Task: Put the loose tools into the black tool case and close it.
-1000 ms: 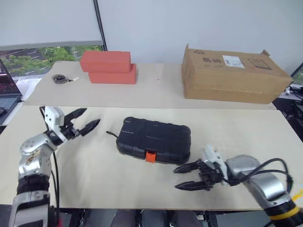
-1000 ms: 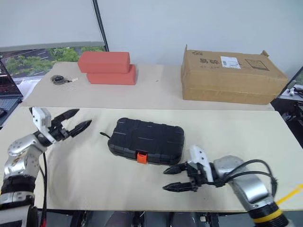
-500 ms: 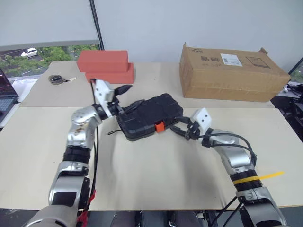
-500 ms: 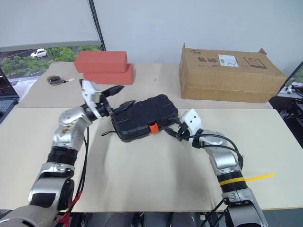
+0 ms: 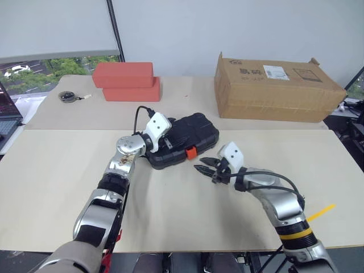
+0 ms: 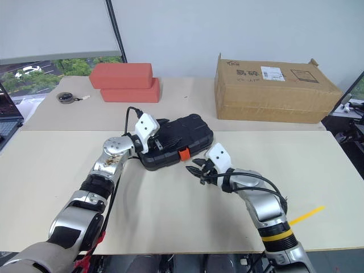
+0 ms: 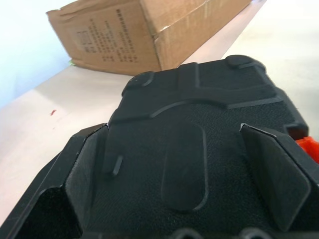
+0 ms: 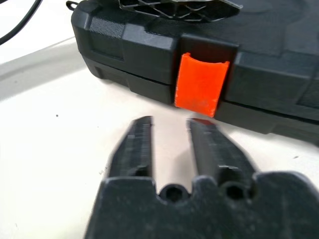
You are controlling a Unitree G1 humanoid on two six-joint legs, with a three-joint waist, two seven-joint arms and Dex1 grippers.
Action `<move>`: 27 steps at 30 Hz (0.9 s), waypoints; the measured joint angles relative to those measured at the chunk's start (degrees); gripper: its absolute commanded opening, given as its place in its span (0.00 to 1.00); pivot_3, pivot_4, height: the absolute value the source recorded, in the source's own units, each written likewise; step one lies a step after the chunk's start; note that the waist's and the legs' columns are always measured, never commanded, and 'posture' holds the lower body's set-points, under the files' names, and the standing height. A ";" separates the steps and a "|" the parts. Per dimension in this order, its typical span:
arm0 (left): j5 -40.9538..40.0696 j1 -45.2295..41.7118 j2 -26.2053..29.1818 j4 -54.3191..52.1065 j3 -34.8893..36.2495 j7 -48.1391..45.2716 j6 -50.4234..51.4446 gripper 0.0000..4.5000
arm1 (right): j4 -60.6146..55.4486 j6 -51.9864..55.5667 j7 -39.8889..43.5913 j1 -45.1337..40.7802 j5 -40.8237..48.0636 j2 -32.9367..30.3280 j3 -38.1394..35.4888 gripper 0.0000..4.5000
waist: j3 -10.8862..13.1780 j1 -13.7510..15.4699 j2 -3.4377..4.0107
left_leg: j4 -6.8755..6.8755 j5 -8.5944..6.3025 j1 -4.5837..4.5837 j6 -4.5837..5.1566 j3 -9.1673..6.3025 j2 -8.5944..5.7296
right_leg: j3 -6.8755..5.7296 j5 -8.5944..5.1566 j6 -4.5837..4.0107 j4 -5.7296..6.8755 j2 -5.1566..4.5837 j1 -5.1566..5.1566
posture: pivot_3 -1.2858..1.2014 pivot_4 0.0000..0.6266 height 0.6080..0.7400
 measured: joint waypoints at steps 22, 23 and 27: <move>1.01 1.50 -0.88 -2.13 0.35 3.10 2.22 1.00 | 16.05 1.84 -5.02 -9.59 -4.43 7.78 1.91 0.01 | -0.20 -0.38 0.19 | 0.03 0.06 0.06 0.00 -0.06 -0.04 | -0.03 0.02 0.00 0.07 0.00 0.12 | 0.52 0.24 0.79; 1.01 1.72 -0.97 -2.50 0.39 3.17 2.29 1.00 | 16.21 1.84 -5.02 -9.68 -4.43 7.87 1.90 0.01 | -0.20 -0.43 0.19 | 0.03 0.06 0.05 0.01 -0.06 -0.04 | -0.02 0.02 0.00 0.06 0.00 0.12 | 0.52 0.24 0.79; 0.99 2.22 -1.37 -3.20 0.62 3.39 2.46 1.00 | 16.37 1.84 -5.02 -9.82 -4.41 7.88 1.82 0.01 | -0.20 -0.51 0.19 | 0.02 0.06 0.04 0.01 -0.06 -0.04 | -0.02 0.02 0.00 0.05 0.00 0.12 | 0.52 0.24 0.79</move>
